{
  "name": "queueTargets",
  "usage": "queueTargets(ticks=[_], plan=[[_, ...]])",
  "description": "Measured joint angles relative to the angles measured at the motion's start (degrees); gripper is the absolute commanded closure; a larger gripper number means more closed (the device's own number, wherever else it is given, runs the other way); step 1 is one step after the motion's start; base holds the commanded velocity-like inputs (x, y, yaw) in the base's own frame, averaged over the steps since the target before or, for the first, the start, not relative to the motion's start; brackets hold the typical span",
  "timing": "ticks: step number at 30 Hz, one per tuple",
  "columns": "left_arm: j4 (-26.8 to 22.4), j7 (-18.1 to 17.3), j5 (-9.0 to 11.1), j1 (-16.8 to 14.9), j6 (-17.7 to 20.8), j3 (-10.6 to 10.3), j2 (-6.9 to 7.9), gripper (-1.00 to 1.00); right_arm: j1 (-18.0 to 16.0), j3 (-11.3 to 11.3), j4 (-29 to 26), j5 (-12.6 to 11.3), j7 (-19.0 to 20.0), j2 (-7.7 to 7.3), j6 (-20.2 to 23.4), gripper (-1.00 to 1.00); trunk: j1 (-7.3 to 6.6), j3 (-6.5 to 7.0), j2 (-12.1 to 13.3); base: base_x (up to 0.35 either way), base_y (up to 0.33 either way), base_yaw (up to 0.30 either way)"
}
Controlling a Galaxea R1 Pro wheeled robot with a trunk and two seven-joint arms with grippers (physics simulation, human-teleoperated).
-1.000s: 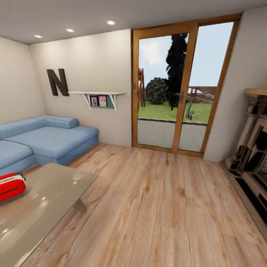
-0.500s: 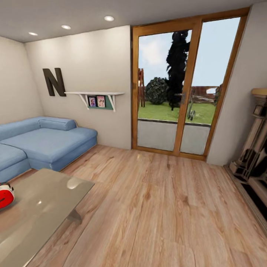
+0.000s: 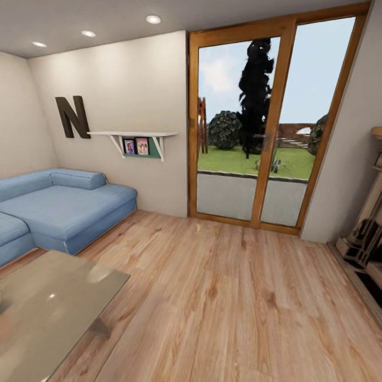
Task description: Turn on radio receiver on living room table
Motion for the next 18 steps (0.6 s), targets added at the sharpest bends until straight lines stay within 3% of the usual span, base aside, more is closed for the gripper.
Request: queueTargets(ticks=[8,13,18], plan=[[0.00,0.04,0.00,0.00,0.00,0.00,0.01,-1.00,0.00,-0.02,0.00,-0.04,0.17,-0.02,0.00,-1.00,0.00,0.00,0.00,0.305,0.000,0.000],[0.00,0.05,-0.07,0.00,0.00,0.00,0.07,-1.00,0.00,0.00,0.00,-0.04,0.17,-0.02,-0.02,-1.00,0.00,0.00,0.00,0.080,0.000,0.031],[0.00,0.07,-0.09,0.00,0.00,-0.07,0.01,-1.00,0.00,-0.07,0.00,-0.07,0.09,-0.02,-0.14,-1.00,0.00,0.00,0.00,0.007,0.000,0.243]])
